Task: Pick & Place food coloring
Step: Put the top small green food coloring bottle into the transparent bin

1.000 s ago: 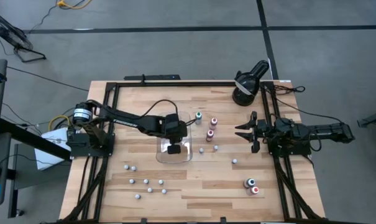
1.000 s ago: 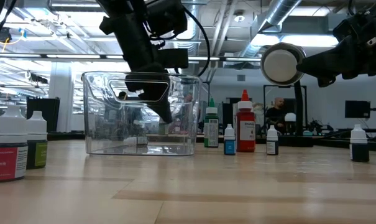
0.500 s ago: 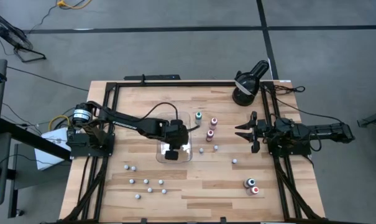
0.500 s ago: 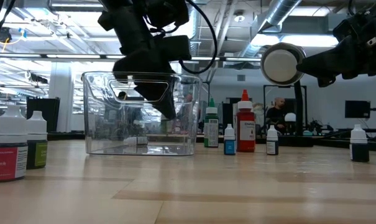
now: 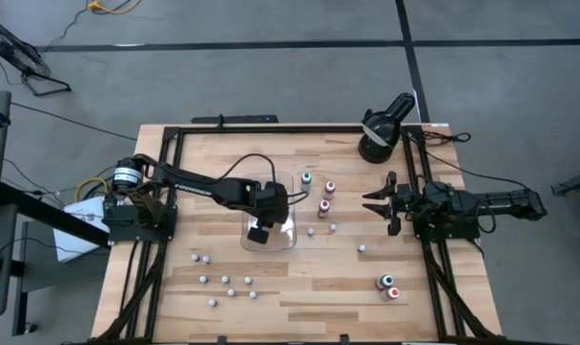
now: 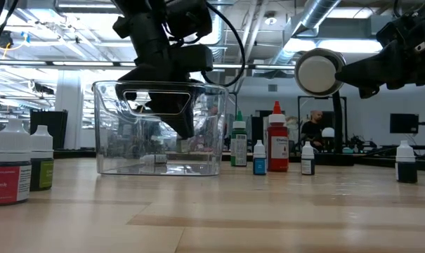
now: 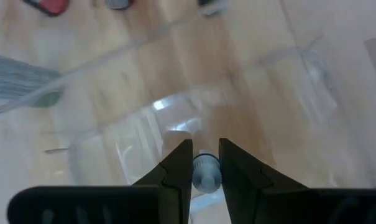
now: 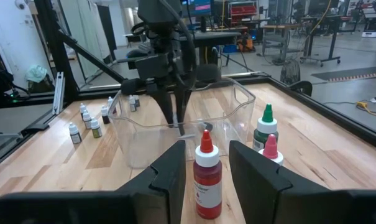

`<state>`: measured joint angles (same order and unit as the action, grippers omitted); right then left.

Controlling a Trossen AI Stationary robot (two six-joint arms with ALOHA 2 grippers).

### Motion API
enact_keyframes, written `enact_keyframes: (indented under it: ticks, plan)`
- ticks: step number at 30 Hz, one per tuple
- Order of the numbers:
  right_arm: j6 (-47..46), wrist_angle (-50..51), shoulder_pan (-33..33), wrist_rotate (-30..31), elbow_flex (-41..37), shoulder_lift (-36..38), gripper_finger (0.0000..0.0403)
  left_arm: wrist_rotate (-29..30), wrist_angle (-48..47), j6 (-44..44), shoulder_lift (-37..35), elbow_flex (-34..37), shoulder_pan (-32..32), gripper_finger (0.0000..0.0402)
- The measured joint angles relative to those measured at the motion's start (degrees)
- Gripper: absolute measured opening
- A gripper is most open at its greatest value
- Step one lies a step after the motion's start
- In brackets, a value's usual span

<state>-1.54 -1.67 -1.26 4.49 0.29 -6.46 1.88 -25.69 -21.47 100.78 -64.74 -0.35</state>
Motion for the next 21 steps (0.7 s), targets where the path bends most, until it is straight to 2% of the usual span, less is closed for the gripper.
enact_keyframes:
  ticks: [9, 21]
  plan:
    - [0.0, 0.15, 0.02, -0.02, 0.0, -0.11, 0.0113, 0.9, 0.07, -0.35, 3.45, -1.77, -0.01, 0.0061]
    - [0.0, 0.07, 0.0, 0.0, 0.0, -1.03, 0.0113, 0.95, -0.43, 0.09, 3.44, -2.13, -0.01, 0.007]
